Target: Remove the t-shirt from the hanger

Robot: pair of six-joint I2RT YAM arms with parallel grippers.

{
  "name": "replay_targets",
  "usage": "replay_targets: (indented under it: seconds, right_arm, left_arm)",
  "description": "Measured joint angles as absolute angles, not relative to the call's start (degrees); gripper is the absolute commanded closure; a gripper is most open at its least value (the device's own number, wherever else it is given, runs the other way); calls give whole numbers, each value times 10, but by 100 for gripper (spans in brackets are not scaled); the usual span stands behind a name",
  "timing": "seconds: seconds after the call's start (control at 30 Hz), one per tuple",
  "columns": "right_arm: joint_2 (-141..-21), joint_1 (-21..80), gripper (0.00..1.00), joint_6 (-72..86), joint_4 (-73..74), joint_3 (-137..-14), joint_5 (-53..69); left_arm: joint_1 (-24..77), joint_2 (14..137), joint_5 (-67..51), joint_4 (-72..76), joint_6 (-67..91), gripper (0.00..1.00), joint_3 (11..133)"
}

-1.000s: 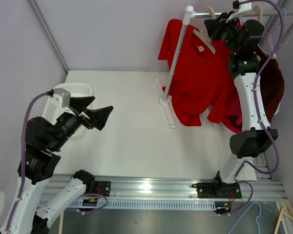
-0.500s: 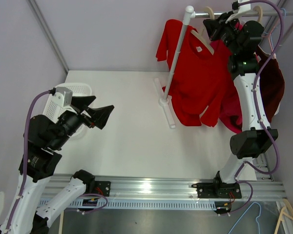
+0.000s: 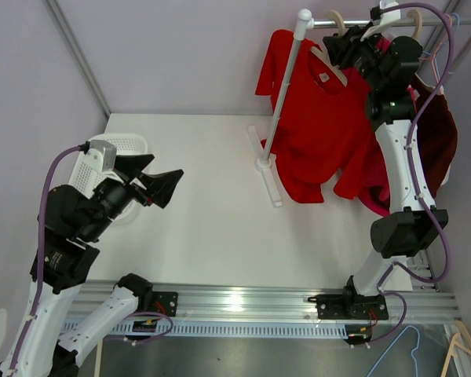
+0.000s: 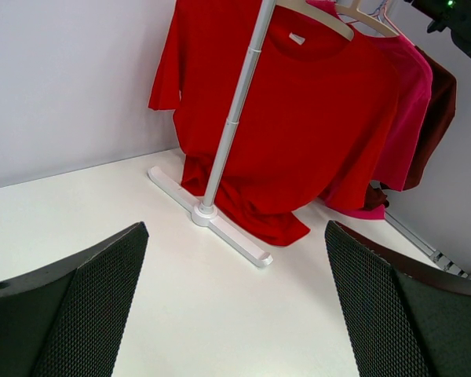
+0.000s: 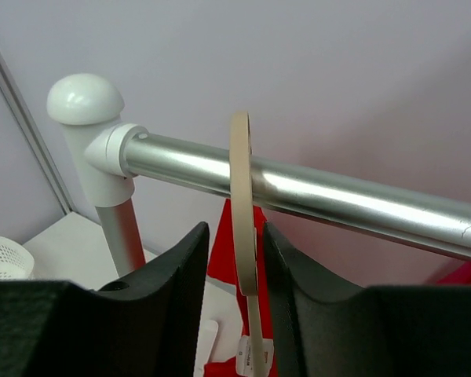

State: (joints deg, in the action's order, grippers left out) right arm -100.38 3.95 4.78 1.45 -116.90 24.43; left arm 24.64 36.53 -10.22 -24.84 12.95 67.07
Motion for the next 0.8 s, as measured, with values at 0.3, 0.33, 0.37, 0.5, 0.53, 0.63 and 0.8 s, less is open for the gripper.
replay_targets:
  seconds: [0.3,0.33,0.37,0.5,0.53,0.63,0.8]
  right_arm:
    - [-999,39,88,37,20,-1134,241]
    - [-999,39,88,37,20,-1133,241]
    - [-999,39,85,37,19,-1133,241]
    - [-999,39,79,38,13,-1133,241]
    - [-999,39,78,38,11,-1133,241]
    - [-999,39,84,38,2,-1133,241]
    - [-999,39,100,38,-1,-1133,241]
  left_arm:
    - [246,365,-102,-249,130,0,670]
    - [246,365,-102,-249,130,0,670]
    - [246,365,-102,-249,130,0,670]
    - [246,365,-102,-248,129,1,670]
    - [246,365,-102,-249,130,0,669]
    - [246,365,-102,-249,130,0,668]
    - [246,365,-102,-249,129,0,667]
